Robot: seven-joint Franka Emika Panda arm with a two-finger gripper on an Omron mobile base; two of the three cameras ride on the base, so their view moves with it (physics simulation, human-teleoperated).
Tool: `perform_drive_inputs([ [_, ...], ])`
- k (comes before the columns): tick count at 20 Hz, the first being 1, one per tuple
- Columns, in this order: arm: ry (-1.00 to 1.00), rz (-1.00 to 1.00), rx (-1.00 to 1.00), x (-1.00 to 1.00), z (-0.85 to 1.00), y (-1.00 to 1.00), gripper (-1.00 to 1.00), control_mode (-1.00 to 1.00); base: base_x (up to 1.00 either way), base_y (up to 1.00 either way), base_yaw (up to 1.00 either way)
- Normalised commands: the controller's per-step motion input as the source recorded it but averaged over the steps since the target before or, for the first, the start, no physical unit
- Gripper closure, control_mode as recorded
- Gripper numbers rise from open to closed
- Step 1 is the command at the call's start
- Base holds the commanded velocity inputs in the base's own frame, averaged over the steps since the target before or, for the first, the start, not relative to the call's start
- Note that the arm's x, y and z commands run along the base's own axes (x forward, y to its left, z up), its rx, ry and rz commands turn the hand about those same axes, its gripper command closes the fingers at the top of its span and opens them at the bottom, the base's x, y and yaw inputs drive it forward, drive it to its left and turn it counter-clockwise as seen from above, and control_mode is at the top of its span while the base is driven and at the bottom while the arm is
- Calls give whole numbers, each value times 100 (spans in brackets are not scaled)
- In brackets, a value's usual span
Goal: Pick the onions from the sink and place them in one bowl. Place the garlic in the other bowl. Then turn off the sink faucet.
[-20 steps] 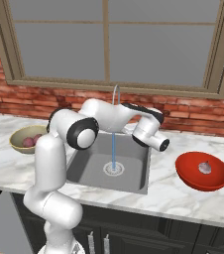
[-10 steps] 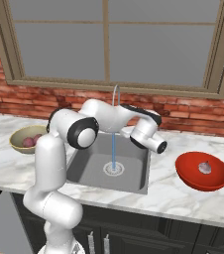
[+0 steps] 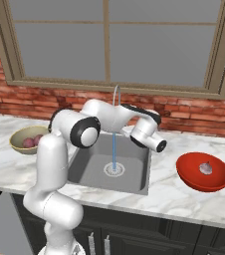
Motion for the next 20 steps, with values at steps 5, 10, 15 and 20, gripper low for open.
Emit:
perform_drive_inputs([
  [5, 0, -1, 0, 19, -12, 0, -100, -100, 0, 0, 0],
  [10, 0, -1, 0, 28, -15, 0, -100, -100, 0, 0, 0],
  [15, 0, -1, 0, 31, -9, 0, -100, -100, 0, 0, 0],
  [20, 0, 0, 0, 28, -10, -1, -100, -100, 0, 0, 0],
])
